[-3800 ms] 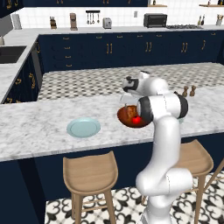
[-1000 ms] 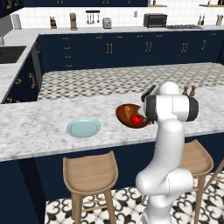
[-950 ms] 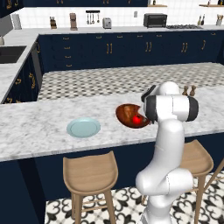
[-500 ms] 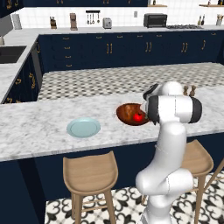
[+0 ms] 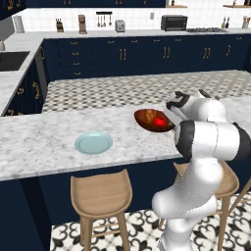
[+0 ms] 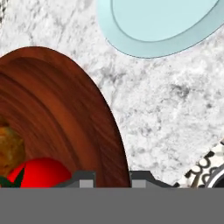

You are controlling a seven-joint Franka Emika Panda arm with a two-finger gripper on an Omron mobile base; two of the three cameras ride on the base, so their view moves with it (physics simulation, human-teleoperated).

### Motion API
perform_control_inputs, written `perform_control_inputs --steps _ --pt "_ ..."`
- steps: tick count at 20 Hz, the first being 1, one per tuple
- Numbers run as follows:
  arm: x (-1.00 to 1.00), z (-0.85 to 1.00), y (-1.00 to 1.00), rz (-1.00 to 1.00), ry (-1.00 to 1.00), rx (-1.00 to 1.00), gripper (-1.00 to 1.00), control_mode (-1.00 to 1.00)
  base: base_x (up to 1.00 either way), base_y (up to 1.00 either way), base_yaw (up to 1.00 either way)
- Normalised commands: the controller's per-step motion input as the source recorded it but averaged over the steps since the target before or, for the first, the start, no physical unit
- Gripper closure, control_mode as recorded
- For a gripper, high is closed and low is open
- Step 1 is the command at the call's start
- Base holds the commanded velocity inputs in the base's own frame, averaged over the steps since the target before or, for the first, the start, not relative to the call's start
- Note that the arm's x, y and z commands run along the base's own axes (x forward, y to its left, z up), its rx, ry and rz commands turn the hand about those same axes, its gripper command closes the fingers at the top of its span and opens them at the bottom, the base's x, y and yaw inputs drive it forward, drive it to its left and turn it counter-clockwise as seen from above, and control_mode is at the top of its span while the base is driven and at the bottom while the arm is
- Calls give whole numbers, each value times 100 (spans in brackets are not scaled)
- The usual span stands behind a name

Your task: Pick the chicken drumstick and tomato from their plates and place them in the bowl. Then put the bowl in the fridge.

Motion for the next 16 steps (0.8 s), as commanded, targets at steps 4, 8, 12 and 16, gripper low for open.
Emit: perform_control_inputs --steps 4,8,12,16 --pt "-85 100 19 -14 -10 -18 100 -100 0 0 0" --pt "-73 99 34 -23 -11 -19 100 -100 0 0 0" --pt "-88 75 12 -13 -11 -7 100 -100 0 0 0" --pt "-100 39 0 -1 -25 0 100 -100 0 0 0"
